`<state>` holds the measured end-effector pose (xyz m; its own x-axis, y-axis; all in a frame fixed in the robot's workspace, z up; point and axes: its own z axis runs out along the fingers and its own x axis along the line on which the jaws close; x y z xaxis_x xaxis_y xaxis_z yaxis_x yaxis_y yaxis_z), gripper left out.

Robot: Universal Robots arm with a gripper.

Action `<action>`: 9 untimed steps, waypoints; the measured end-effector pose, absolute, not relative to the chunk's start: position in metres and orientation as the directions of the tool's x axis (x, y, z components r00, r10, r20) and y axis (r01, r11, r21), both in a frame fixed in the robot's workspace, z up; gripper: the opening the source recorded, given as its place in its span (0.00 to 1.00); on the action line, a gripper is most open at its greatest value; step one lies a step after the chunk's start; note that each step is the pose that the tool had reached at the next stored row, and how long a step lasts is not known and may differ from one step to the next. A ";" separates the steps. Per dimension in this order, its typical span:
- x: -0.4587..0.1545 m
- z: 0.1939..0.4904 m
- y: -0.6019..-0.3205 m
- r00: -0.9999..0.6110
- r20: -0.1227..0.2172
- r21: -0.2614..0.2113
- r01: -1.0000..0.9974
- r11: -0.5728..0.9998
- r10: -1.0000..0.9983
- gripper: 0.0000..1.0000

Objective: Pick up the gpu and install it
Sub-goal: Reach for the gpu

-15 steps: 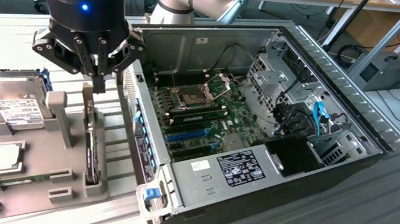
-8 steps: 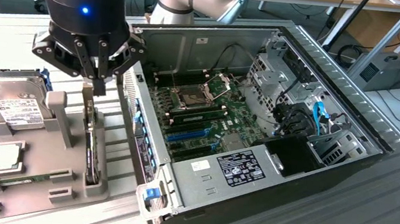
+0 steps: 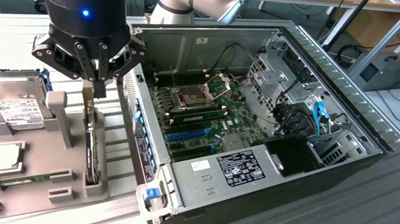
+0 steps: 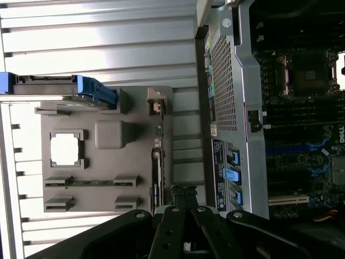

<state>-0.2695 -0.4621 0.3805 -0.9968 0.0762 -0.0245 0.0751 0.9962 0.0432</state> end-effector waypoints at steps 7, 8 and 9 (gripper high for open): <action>-0.270 0.380 -0.467 -0.997 -0.025 0.043 0.075 0.996 0.076 0.11; -0.270 0.380 -0.467 -0.997 -0.025 0.043 0.075 0.996 0.076 0.11; -0.270 0.380 -0.468 -0.997 -0.025 0.043 0.075 0.996 0.076 0.11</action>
<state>-0.2695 -0.4680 0.3805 -0.9968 0.0762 -0.0245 0.0751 0.9963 0.0427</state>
